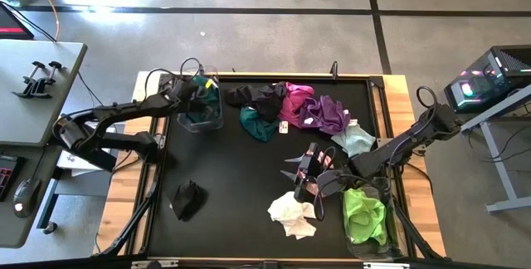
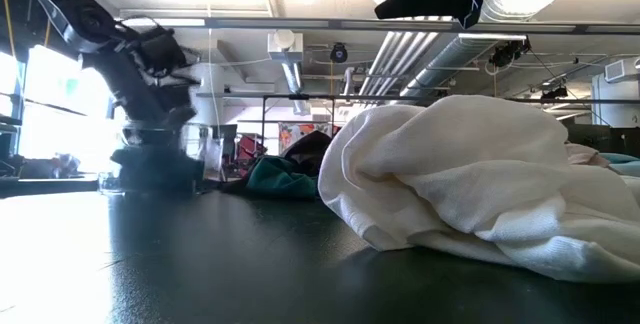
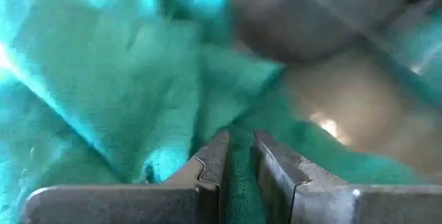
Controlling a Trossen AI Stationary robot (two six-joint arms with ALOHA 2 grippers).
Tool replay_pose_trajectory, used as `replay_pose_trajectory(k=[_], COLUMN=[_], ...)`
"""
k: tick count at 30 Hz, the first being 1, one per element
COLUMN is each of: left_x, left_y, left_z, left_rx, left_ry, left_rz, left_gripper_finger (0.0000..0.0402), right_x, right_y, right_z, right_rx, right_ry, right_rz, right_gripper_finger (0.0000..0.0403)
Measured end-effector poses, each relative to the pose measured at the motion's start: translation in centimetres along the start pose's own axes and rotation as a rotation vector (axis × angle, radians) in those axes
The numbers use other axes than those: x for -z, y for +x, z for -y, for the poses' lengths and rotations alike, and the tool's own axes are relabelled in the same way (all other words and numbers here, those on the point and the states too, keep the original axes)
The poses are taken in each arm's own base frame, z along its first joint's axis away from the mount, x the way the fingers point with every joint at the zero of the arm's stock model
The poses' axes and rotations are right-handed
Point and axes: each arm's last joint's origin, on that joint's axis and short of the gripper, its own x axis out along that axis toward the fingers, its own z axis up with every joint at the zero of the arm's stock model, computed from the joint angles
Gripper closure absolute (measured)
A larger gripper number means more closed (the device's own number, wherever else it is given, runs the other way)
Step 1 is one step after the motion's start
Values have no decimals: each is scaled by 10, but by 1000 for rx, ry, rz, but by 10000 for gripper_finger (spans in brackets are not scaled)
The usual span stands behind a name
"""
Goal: Sort towels by color in basket
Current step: Put the dark green towel into the top transparent bin
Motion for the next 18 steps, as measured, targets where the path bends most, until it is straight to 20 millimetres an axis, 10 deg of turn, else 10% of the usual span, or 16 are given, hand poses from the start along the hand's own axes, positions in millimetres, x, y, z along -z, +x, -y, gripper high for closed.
replay_pose_trajectory(k=[18], left_x=[-45], left_y=[-31], left_z=[-3], left_rx=[-51], left_ry=[119], left_rz=[-49], left_gripper_finger=[349], right_x=[0], right_y=[0], right_z=[0], right_rx=[3], right_ry=[1], right_rz=[1], right_gripper_finger=[242])
